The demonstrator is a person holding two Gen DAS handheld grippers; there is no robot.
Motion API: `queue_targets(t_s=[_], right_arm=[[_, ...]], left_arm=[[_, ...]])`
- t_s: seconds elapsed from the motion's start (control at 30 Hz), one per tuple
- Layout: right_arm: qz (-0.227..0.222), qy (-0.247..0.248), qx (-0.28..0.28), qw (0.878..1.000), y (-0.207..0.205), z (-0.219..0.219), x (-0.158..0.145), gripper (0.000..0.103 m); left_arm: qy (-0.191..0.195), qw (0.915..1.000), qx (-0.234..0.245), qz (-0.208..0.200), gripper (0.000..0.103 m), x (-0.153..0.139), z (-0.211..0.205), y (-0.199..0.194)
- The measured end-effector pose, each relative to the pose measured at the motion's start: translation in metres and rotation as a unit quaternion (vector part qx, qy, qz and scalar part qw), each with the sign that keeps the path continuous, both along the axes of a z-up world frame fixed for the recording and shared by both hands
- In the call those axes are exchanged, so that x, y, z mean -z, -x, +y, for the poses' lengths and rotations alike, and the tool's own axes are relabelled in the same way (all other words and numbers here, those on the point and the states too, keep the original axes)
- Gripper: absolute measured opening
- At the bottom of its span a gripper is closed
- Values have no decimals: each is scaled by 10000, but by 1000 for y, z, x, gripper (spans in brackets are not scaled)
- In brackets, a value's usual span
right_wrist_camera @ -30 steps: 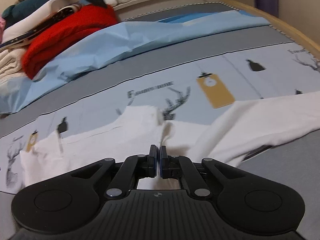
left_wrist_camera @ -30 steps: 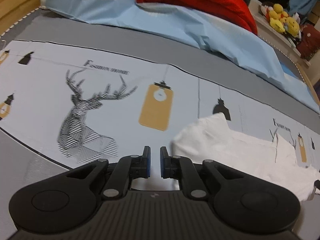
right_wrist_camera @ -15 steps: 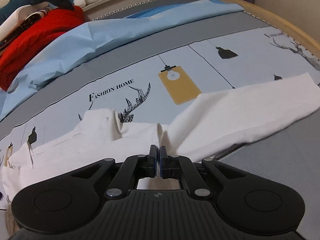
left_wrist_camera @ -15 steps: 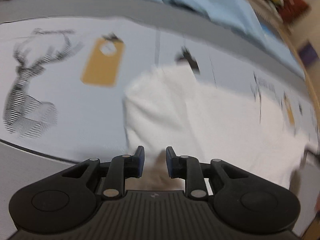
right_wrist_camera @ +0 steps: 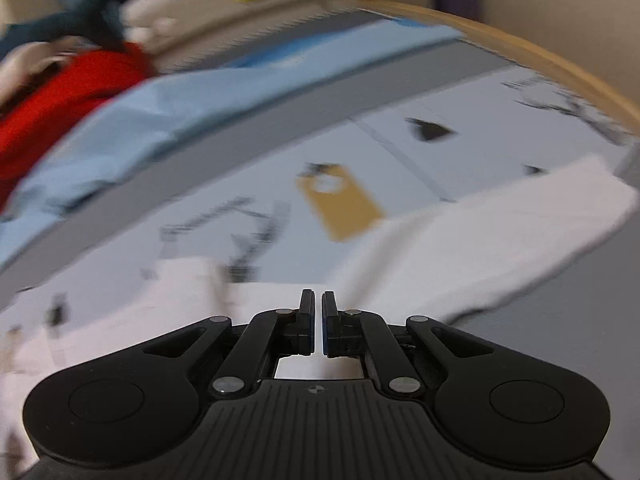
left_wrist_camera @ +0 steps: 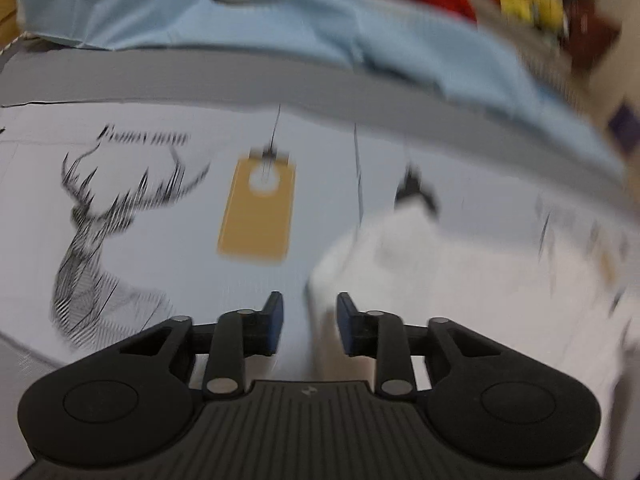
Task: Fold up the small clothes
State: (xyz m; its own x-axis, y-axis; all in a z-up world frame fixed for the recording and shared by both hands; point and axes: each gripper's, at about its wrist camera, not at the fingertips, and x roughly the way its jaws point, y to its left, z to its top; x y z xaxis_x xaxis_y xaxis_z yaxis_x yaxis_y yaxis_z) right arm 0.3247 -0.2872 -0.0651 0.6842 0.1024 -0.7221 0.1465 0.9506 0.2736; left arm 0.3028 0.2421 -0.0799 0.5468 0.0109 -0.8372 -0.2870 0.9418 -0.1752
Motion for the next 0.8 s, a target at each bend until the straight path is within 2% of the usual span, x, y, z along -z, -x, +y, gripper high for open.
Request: queue_targets(t_s=[0.13,0.23,0.33,0.43,0.5,0.63,0.73,0.8], right_arm=[[222,-696,-1036,9919,-2,31,8,5],[717,-662,-1620,9820,-4,58,24,5],[1214,-428,-1813,9750,-4,77,42,5],[1637,-60,-2061,9647,0,94,62,5],[1602,95,-2161,9631,4,100,66,4],[1629,131,-2204,9616,3,101,66,4],[1653,178,-2204,9611,2,103,65,4],[1654,229,-2213,9608,1,107,64,4]], left_arm=[[282,9990,-202,-264,26,4,5,-20],[415,9984,-299,-252,26,13,8,-30],[598,9972,-371,-270,12,23,16,-40],[555,9980,-311,56,5,33,10,-50],[565,9975,-167,391,5,41,6,-54],[460,9978,205,440,5,38,-4,-59],[177,9974,387,581,12,40,-13,-59],[117,9964,541,645,16,45,-17,-57]])
